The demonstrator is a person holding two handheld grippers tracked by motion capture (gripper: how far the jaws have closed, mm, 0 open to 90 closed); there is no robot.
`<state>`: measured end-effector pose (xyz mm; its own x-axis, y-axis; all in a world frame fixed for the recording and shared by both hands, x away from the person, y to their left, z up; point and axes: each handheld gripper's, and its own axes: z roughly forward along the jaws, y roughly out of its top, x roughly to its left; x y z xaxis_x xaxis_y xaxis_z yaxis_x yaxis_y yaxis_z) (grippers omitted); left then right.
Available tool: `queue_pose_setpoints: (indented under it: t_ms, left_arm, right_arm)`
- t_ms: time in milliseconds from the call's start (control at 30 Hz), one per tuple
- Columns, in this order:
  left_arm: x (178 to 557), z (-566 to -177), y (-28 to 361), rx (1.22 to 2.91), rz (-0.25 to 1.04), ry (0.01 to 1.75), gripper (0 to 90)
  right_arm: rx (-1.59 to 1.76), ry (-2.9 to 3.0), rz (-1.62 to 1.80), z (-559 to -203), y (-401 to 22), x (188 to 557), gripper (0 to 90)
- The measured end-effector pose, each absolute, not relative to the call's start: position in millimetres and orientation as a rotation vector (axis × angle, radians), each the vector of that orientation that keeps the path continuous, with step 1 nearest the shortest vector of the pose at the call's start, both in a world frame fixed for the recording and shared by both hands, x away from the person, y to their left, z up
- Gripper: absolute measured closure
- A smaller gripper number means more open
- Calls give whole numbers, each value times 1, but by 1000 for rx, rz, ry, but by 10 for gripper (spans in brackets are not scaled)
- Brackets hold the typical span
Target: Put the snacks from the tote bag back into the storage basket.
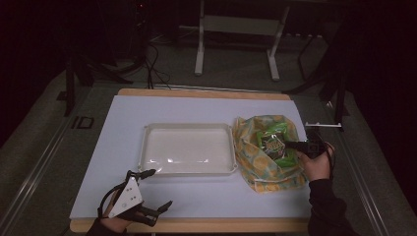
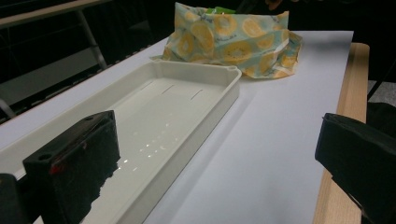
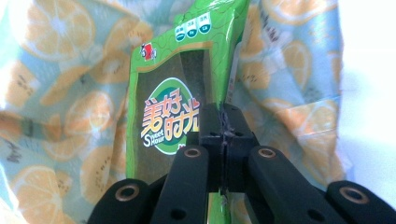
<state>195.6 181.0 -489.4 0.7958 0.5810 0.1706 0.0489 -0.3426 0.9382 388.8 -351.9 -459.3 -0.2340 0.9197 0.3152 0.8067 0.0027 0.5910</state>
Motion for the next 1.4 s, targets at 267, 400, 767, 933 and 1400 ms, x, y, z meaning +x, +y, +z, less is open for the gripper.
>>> queue_pose_setpoints:
  t_ms: [267, 400, 767, 933, 1400]
  left_arm:
    - [196, -490, 181, 1863, 589, 479, 4]
    - [196, -490, 181, 1863, 590, 479, 4]
    - [196, -490, 180, 1867, 588, 478, 4]
    - [196, -490, 180, 1869, 589, 477, 4]
    - [196, -490, 180, 1870, 591, 479, 4]
  right_arm:
    - [1830, 2063, 1078, -448, -359, 386, 890]
    - [1842, 2039, 1094, -445, -365, 384, 889]
    - [1885, 1957, 1131, -437, -387, 373, 889]
    - [1897, 1931, 1157, -435, -395, 368, 889]
    - [1896, 1875, 1174, -420, -407, 360, 889]
